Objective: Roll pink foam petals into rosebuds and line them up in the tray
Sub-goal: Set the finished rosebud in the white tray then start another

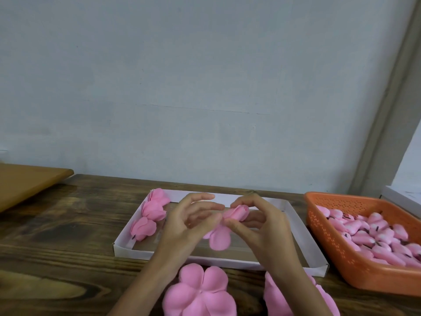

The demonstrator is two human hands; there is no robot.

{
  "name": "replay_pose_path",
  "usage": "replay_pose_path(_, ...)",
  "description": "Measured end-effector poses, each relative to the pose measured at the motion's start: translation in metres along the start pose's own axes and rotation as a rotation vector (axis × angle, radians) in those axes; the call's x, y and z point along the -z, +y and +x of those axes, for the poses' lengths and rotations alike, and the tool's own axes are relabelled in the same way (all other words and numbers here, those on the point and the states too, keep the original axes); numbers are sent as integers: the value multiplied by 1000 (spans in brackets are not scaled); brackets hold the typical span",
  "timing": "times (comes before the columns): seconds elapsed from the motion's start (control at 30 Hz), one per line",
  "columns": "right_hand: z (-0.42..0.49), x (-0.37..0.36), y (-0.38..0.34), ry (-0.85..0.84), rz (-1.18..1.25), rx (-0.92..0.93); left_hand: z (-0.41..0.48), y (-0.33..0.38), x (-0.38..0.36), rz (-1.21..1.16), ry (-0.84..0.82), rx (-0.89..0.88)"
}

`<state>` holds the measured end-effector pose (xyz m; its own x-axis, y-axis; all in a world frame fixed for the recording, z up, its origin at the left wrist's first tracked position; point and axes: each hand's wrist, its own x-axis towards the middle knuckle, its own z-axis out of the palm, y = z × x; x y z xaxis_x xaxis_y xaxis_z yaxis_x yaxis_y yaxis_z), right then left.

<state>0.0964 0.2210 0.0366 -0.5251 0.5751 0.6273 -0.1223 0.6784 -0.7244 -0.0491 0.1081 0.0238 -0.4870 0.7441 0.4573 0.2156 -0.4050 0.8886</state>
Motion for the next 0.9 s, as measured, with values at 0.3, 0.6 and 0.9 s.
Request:
replay_pose_path(0.3,2,6,2,-49,-15,-97,5,-8,15,44,74,171)
replay_pose_path(0.6,-2,-3,-1,-77,-162,15,-3,-13,-12,89,326,-45)
replay_pose_path(0.9,-2,-5,1,-83,-88,17,-1,-28,-5,-87,460,195)
